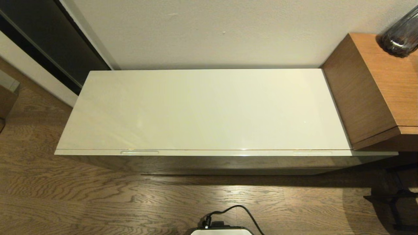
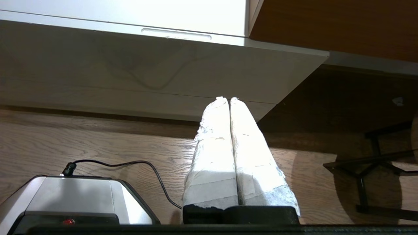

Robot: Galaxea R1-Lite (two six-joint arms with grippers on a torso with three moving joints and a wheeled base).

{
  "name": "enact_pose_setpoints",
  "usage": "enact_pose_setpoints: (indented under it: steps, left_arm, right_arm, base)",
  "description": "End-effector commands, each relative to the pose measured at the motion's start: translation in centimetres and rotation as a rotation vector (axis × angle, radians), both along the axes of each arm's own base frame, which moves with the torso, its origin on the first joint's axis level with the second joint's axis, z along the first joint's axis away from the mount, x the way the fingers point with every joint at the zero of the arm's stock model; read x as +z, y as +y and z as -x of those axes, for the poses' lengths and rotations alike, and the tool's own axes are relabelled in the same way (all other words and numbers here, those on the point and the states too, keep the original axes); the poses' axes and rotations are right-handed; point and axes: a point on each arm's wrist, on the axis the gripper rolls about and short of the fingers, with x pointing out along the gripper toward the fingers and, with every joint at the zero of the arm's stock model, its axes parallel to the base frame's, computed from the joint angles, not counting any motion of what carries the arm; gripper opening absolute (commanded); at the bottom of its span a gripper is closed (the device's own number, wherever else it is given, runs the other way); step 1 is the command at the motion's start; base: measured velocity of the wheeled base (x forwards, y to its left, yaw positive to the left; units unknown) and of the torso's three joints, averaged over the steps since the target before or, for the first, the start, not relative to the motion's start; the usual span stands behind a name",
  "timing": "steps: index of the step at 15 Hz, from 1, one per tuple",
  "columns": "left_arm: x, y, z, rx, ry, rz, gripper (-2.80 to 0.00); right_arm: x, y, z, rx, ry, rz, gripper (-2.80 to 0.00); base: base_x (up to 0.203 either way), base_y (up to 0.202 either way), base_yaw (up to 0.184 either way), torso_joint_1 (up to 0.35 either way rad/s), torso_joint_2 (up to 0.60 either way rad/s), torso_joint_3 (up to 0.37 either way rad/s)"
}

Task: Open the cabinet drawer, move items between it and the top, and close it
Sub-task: Open the drawer

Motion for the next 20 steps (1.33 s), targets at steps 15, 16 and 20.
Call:
enact_pose_setpoints:
  steps: [15, 16, 20]
  left_arm:
    - [-0.46, -0.03, -0.05, -0.011, 0.043, -0.01, -2.8]
    - [-0.45, -0.03, -0.04, -0.011, 0.042, -0.01, -2.8]
    - [-0.44, -0.03, -0.04, -0.011, 0.042, -0.01, -2.8]
  right_arm:
    - [0.01, 0.0, 0.0, 0.001, -0.001, 0.001, -2.8]
    - [0.01, 0.0, 0.0, 0.001, -0.001, 0.001, -2.8]
    - [0.01, 0.0, 0.0, 0.001, -0.001, 0.001, -2.8]
  base:
    - [0.0, 0.0, 0.0, 0.0, 0.0, 0.0]
    - [0.0, 0.0, 0.0, 0.0, 0.0, 0.0]
    - [0.0, 0.0, 0.0, 0.0, 0.0, 0.0]
